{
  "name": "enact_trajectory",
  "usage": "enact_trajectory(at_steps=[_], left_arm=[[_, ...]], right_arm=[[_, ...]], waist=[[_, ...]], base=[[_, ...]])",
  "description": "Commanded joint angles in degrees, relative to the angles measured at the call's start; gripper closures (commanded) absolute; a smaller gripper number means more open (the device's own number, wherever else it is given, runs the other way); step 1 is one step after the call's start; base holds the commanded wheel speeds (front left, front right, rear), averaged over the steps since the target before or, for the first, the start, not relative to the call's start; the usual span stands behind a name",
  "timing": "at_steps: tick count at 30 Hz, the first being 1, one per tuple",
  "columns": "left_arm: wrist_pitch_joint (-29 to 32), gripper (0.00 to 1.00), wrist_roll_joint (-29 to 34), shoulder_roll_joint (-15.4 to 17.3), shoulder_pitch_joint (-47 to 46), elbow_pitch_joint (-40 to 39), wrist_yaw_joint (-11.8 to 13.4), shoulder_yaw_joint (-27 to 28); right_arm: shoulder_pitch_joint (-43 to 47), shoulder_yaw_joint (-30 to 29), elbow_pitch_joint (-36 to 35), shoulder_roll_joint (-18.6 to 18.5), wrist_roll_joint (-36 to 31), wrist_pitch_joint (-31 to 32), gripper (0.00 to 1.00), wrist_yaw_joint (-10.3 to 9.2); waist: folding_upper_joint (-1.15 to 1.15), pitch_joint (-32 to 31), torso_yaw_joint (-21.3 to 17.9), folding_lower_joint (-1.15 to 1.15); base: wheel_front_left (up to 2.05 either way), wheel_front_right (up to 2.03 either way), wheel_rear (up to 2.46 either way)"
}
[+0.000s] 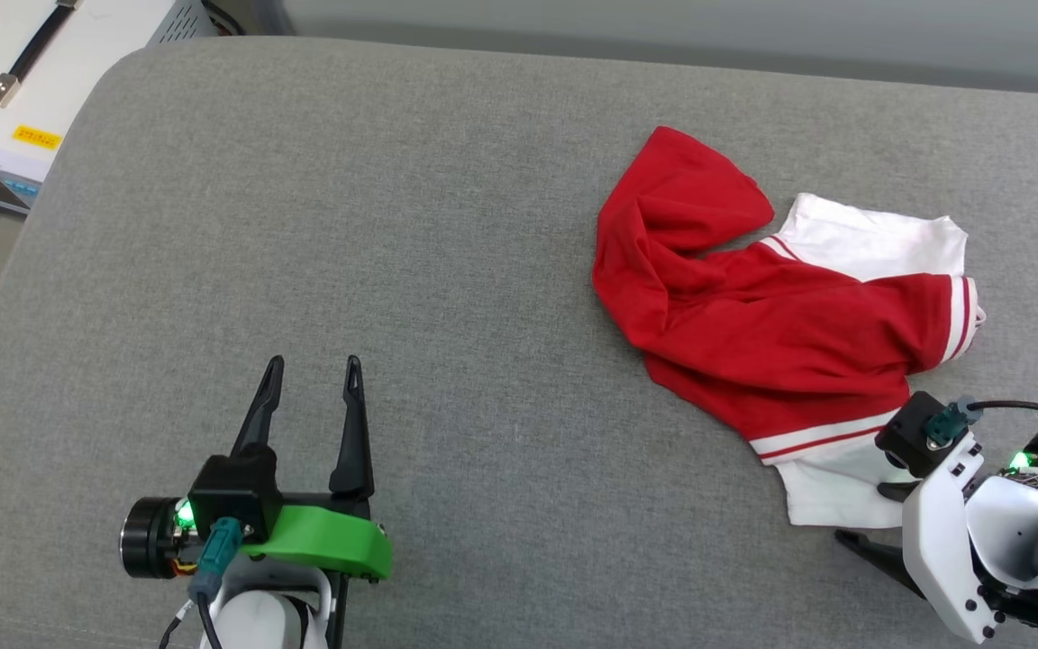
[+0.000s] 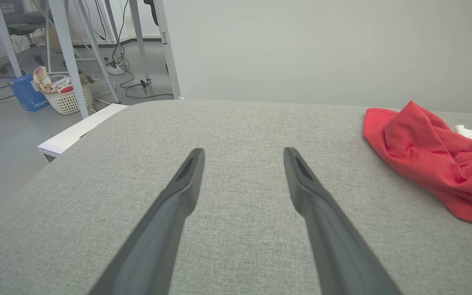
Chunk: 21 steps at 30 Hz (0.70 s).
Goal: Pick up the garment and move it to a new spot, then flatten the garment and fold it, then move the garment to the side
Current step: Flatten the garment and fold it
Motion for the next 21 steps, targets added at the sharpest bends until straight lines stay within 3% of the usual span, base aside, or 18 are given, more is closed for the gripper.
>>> enact_trajectory(at_steps=[1, 5, 6, 7, 8, 17, 21], left_arm=[[-0.3, 0.00, -0.1, -0.1, -1.2, 0.0, 0.2, -0.1], [-0.3, 0.00, -0.4, -0.1, -1.6, 0.3, 0.4, -0.4], [-0.3, 0.00, -0.4, -0.1, -1.6, 0.4, 0.4, -0.4], [-0.3, 0.00, -0.4, -0.1, -1.6, 0.4, 0.5, -0.4], [-0.3, 0.00, -0.4, -0.1, -1.6, 0.5, 0.6, -0.3], [-0.3, 0.00, -0.2, -0.1, -1.4, 0.6, 0.6, -0.4], [-0.3, 0.00, -0.1, -0.1, -1.6, 0.4, 0.5, -0.5]], right_arm=[[-1.1, 2.0, 1.9, 0.2, -0.8, -0.8, 0.00, -0.05], [-1.6, 7.5, 5.4, 0.6, 0.0, -1.1, 0.00, -0.05], [-2.0, 8.4, 5.5, 0.6, 0.3, -1.4, 0.23, -0.05], [-2.6, 9.3, 5.5, 0.7, 0.3, -2.2, 0.93, -0.05], [-3.2, 9.9, 5.5, 0.7, 0.5, -2.9, 1.00, -0.05], [-9.8, 7.9, 0.2, 3.4, 6.4, -8.4, 1.00, -0.05], [-13.7, 8.0, -2.0, 7.0, 8.0, -8.0, 1.00, -0.05]], waist=[[0.00, 1.4, 0.8, 0.00], [0.00, 1.7, 1.0, 0.00], [0.00, 1.7, 1.0, 0.00], [0.00, 1.6, 1.0, 0.00], [0.00, 1.5, 0.9, 0.00], [0.00, -0.9, 1.8, 0.00], [0.00, -0.3, 2.9, 0.00]], base=[[0.00, 0.00, 0.00], [0.00, 0.00, 0.00], [0.00, 0.00, 0.00], [0.00, 0.00, 0.00], [0.00, 0.00, 0.00], [0.00, 0.00, 0.00], [0.00, 0.00, 0.00]])
